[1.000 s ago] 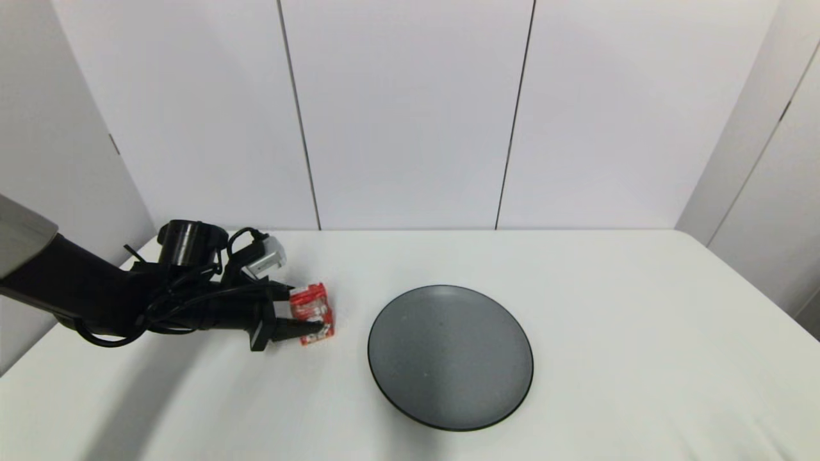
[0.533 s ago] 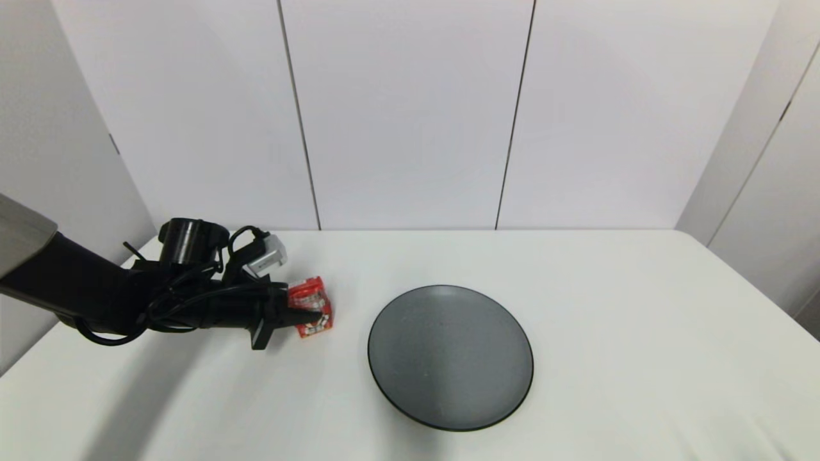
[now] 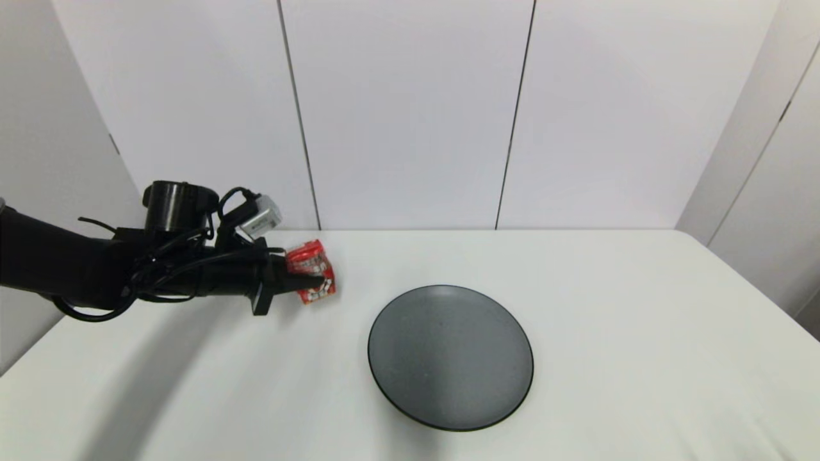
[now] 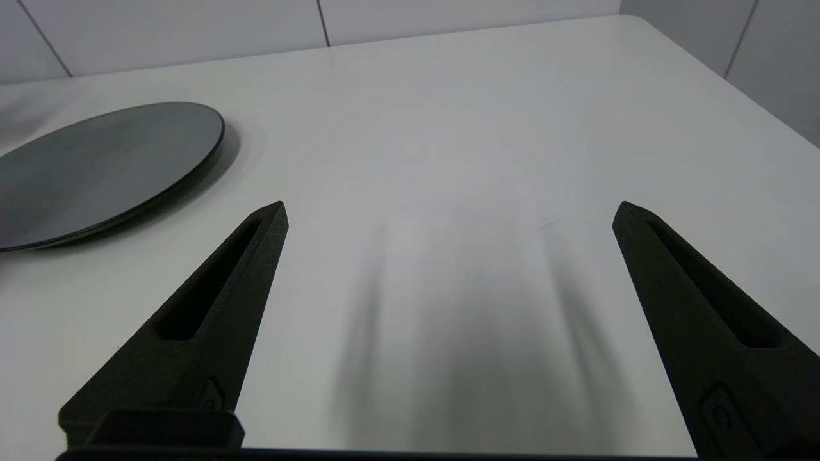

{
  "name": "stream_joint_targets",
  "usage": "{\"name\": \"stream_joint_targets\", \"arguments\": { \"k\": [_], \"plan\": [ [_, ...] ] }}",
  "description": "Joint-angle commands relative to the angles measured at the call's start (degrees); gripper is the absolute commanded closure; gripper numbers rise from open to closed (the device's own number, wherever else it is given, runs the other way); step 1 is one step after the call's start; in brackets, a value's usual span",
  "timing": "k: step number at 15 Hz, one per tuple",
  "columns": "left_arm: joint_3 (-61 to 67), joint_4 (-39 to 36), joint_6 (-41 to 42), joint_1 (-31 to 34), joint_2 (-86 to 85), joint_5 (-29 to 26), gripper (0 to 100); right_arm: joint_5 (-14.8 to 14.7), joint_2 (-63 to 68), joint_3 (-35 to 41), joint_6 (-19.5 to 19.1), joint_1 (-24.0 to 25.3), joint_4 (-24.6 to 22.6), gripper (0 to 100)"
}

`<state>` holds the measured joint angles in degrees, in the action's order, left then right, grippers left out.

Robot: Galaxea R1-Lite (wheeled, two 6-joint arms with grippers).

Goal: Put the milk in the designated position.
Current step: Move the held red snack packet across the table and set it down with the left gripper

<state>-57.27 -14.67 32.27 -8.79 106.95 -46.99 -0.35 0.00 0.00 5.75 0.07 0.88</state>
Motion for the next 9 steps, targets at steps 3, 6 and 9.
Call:
{"name": "stream_joint_targets", "arguments": {
  "k": [3,6,9],
  "plan": [
    [-13.4,-0.1,-6.6,-9.2,6.0,5.2,100,0.0,0.0,0.0,0.0,0.0,0.0,0],
    [-21.0,0.1,-6.9,-13.4,11.8,7.7,100,0.0,0.0,0.0,0.0,0.0,0.0,0],
    [-26.9,0.2,-7.0,-16.3,16.8,8.1,100,0.0,0.0,0.0,0.0,0.0,0.0,0]
  ]
}}
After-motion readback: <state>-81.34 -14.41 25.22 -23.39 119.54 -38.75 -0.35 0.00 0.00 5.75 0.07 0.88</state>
